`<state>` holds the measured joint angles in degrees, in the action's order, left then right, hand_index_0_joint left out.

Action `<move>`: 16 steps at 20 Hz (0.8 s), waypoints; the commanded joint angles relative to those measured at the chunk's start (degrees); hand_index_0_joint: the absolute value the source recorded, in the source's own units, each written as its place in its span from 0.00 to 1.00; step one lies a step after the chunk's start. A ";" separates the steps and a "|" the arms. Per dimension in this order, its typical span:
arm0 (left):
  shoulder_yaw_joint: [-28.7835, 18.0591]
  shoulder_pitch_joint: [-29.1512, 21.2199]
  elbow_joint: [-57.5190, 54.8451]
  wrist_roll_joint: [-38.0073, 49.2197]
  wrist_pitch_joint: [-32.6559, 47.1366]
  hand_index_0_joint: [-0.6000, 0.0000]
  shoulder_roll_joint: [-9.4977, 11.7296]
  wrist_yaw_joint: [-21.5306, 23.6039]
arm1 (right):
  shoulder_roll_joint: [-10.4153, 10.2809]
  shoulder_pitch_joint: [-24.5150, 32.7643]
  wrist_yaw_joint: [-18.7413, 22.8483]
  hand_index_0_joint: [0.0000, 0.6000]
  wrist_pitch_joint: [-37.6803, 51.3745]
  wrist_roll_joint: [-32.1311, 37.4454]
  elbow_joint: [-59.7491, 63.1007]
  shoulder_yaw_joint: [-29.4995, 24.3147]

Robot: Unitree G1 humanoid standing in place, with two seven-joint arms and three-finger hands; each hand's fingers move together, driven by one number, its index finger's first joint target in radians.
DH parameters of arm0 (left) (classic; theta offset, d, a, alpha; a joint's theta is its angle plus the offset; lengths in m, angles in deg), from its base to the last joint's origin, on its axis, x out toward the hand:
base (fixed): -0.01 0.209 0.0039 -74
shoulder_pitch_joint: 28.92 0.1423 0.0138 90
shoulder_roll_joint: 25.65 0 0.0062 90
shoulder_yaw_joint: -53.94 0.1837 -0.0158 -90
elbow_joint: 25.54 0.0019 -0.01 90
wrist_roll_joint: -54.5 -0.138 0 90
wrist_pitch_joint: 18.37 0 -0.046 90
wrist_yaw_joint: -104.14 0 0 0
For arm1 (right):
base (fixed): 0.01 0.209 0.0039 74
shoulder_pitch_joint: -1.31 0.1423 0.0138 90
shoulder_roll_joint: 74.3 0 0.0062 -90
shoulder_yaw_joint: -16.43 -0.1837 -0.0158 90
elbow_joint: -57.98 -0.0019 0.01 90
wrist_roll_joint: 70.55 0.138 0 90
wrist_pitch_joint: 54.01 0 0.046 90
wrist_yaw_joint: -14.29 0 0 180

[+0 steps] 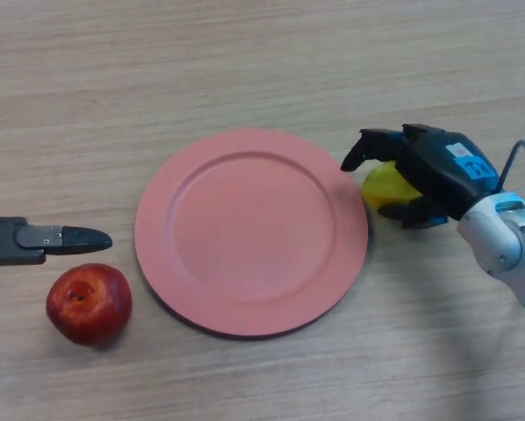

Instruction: Pick up the yellow starfruit and place it on the plate

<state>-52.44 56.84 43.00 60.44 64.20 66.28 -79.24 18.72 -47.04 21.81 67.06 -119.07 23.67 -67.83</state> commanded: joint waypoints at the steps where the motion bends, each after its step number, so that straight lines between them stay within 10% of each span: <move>1: -3.72 -1.07 -2.91 0.89 9.88 1.00 3.23 -0.45 | 1.38 3.45 2.45 1.00 1.60 6.35 -4.75 -4.79; 7: -3.98 -0.94 -4.03 1.67 8.66 1.00 2.90 -0.68 | -0.56 -1.56 -6.16 1.00 -4.31 11.46 -21.16 -5.50; 12: -3.88 -1.00 -6.11 3.18 5.89 1.00 2.95 -1.34 | -6.82 -6.79 -16.00 1.00 -15.09 20.97 -36.17 -1.62; 16: -3.52 -0.92 -7.44 3.94 4.83 1.00 2.47 -1.44 | -8.06 -6.67 -12.46 1.00 -18.46 23.01 -37.59 6.62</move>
<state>-52.38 57.74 39.11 62.68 64.30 66.22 -80.73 10.51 -57.01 4.75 45.10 -101.11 -10.26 -59.22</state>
